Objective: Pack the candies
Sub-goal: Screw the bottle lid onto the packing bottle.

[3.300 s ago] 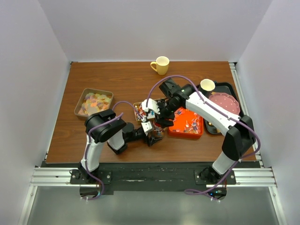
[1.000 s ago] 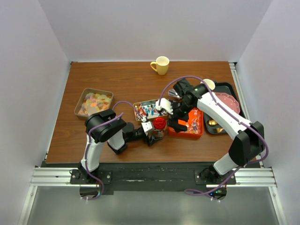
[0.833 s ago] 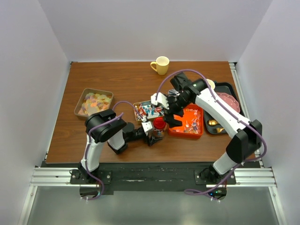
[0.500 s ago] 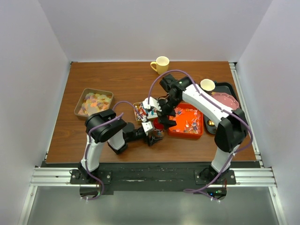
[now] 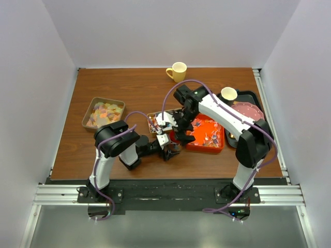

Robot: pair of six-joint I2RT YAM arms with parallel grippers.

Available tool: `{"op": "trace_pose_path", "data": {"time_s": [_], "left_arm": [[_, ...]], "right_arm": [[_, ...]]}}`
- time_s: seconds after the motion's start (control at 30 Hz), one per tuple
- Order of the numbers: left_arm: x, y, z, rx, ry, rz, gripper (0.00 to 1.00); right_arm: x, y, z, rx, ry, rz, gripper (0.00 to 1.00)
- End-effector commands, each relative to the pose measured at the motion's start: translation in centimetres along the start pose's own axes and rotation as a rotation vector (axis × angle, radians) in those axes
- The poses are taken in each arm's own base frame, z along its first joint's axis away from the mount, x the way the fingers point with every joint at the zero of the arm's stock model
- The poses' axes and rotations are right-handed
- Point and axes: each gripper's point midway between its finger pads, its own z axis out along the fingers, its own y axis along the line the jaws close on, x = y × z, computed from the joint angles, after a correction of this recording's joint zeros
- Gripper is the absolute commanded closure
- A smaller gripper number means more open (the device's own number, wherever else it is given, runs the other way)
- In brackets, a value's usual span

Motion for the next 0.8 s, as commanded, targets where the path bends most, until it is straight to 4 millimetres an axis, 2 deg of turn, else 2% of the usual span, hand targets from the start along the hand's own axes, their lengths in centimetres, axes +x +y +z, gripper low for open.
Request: {"op": "trace_pose_path", "data": {"time_s": [0.0, 0.17, 0.33, 0.4, 0.63, 0.77], "left_arm": [[2.6, 1.4, -0.7, -0.090, 0.068, 0.016, 1.00], [2.9, 1.5, -0.8, -0.099, 0.075, 0.012, 1.00], [3.0, 1.4, -0.7, -0.091, 0.078, 0.010, 1.00], [3.0, 1.3, -0.7, -0.083, 0.078, 0.008, 1.00], [3.1, 1.1, -0.6, -0.075, 0.086, 0.007, 1.00], [3.1, 1.1, -0.6, -0.072, 0.086, 0.010, 1.00]], "right_arm": [[0.9, 2.3, -1.5, 0.023, 0.042, 0.002, 0.01], [2.7, 4.0, -1.4, 0.018, 0.092, 0.034, 0.01], [3.5, 5.7, -1.9, -0.003, 0.116, 0.077, 0.02], [3.5, 5.5, -2.1, 0.011, 0.106, 0.109, 0.02], [2.5, 1.5, -3.8, 0.115, 0.069, 0.103, 0.02], [0.4, -0.4, -4.5, 0.141, 0.008, 0.064, 0.02]]}}
